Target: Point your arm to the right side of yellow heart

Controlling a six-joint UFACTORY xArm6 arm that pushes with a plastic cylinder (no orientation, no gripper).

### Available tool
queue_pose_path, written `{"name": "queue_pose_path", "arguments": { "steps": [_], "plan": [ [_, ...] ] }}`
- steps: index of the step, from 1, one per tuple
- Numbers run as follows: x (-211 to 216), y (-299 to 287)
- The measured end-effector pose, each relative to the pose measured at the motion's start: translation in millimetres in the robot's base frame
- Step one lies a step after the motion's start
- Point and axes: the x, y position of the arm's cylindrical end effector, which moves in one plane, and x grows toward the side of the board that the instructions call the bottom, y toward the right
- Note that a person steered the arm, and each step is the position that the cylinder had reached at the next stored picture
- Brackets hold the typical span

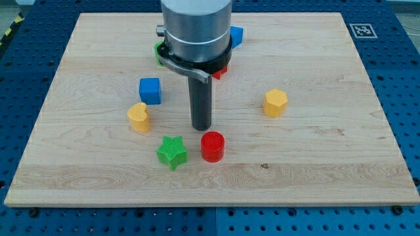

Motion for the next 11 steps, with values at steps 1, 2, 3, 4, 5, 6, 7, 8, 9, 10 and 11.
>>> {"name": "queue_pose_path", "arguments": {
  "steps": [1,2,3,4,5,6,7,8,9,10,11],
  "plan": [
    [7.8,-4.7],
    [7.8,-14.3],
    [7.8,-28.1],
    [7.8,-34.3],
    [7.8,-37.5],
    [6.5,-37.5],
    [-1.6,-34.9],
    [-9.9,-33.1],
    [-11.4,-40.8],
    [-11.4,-60.7],
    [-11.4,-71.7]
  ]
}}
